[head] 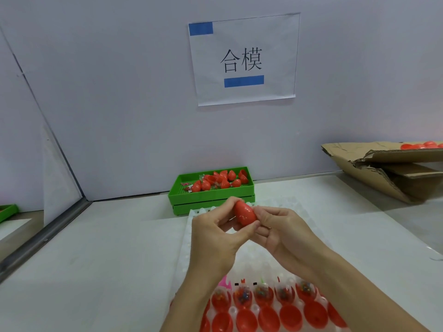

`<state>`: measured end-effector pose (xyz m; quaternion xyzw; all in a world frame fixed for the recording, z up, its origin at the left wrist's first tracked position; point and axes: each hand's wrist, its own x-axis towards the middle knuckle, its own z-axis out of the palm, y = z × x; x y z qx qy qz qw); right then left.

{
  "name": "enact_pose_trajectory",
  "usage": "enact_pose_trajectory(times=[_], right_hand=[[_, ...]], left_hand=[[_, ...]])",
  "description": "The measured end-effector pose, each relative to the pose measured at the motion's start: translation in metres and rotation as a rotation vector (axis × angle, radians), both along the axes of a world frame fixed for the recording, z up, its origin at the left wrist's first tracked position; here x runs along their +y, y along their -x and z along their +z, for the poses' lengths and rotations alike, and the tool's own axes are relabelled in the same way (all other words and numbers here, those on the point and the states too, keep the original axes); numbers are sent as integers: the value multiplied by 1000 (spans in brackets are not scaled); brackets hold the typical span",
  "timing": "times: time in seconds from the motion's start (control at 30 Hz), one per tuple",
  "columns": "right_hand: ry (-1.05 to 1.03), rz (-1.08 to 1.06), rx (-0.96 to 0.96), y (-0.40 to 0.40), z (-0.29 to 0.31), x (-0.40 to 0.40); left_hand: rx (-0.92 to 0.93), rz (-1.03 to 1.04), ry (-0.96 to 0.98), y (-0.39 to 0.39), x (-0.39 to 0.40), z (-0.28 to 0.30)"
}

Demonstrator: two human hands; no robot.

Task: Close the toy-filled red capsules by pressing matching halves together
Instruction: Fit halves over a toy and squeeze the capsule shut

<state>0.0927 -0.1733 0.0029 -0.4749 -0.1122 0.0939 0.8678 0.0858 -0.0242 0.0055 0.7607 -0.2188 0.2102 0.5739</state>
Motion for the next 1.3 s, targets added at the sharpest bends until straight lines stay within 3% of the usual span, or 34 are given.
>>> enact_pose_trajectory(times=[0.17, 0.4, 0.57, 0.8, 0.93, 1.07, 1.13, 1.3], right_hand=[[584, -345, -325, 7, -1, 8], [644, -373, -442, 9, -5, 13], [504, -328, -345, 6, -6, 11], [64, -83, -53, 3, -1, 8], [-80, 54, 23, 4, 1, 7], [-103, 63, 77, 3, -2, 6], [-15, 11, 82, 2, -2, 7], [574, -393, -162, 4, -6, 12]], left_hand=[[-54, 85, -162, -2, 1, -9], [-83, 130, -289, -7, 3, -14], [-105, 142, -222, -4, 0, -8], [104, 59, 99, 2, -7, -2], [128, -9, 121, 1, -6, -1], [96, 60, 67, 0, -7, -3], [25, 139, -18, -2, -8, -6], [-115, 230, -247, -6, -8, -13]])
